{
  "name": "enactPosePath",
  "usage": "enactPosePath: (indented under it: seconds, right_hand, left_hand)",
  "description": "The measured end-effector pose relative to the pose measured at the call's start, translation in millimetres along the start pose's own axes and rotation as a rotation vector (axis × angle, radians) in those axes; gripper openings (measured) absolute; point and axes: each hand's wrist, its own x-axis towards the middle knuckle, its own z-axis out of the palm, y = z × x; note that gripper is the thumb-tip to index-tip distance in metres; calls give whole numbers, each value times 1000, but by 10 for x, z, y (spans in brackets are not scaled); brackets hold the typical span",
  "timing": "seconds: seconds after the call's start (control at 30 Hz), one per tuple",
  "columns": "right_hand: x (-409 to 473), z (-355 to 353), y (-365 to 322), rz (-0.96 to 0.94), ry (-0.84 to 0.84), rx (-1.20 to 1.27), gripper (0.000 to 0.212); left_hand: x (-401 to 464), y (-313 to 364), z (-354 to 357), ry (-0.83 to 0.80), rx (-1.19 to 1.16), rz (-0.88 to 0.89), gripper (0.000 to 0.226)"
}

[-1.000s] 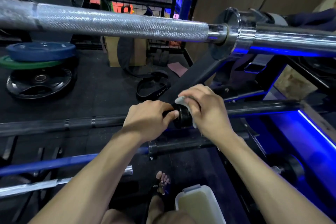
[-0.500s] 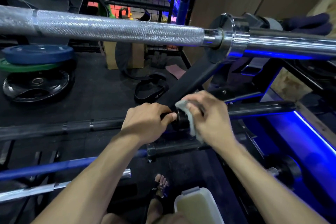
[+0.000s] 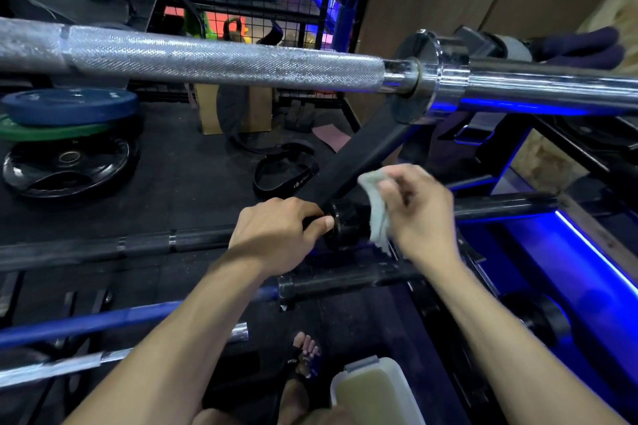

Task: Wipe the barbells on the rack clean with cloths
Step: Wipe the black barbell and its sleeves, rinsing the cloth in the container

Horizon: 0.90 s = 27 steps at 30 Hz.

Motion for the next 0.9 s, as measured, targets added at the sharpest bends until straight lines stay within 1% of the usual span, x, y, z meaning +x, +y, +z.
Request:
enactPosePath:
  seconds: [0.07,0.13,0.2,0.3,0.37,0.47,0.5,0.6,0.63,0.67,0.73,0.77,0.8,0.83,0.9]
  right_hand:
    - [60,-81,11,125,14,167,16]
    - [74,-113,-27,122,-2,230,15]
    - [97,-70,-95,43,-57,192,16]
    - [27,139,-171,-41,-244,45,16]
    - [-114,246,-217,-134,-246,-60,14]
    - [-294,233,-246,-285,-265,-51,10]
    - [-273,228,-238,-281,-263,-45,10]
    - [-59,292,-246,-64,-166,-47,14]
    - [-36,320,-270,-29,-168,-76,15]
    - [-51,334,-297,-56,-189,-101,14]
    - [-150,322,-332,-197,-257,-134,12]
    - [-179,297,-321,-234,-285,-130,11]
    - [-139,264,-302,-207,-284,-131,11]
    - [-52,243,-261,-150,-242,-135,12]
    - [123,187,-193,-31,-107,-109,16]
  left_hand:
    - [-6,-2,2,-9,7,-3,37]
    - [0,11,7,-23,26,-2,36]
    - [8,32,14,-30,54,-4,37]
    - [10,47,9,-26,74,-3,36]
    - [-9,54,-6,-36,69,-3,32]
    - [-25,47,-11,-32,61,-1,23]
    - [-21,50,-10,-29,58,-1,24]
    - [-5,64,-22,-31,56,0,33]
    - [-3,66,-23,-37,57,-5,34]
    - [2,65,-23,-44,66,-10,33]
    - [10,52,-18,-44,79,-15,26]
    - [9,42,-13,-43,76,-15,25]
    - [2,38,-9,-43,70,-13,27]
    - [-1,40,-7,-39,64,-8,30]
    - [-13,47,-2,-35,64,-3,35]
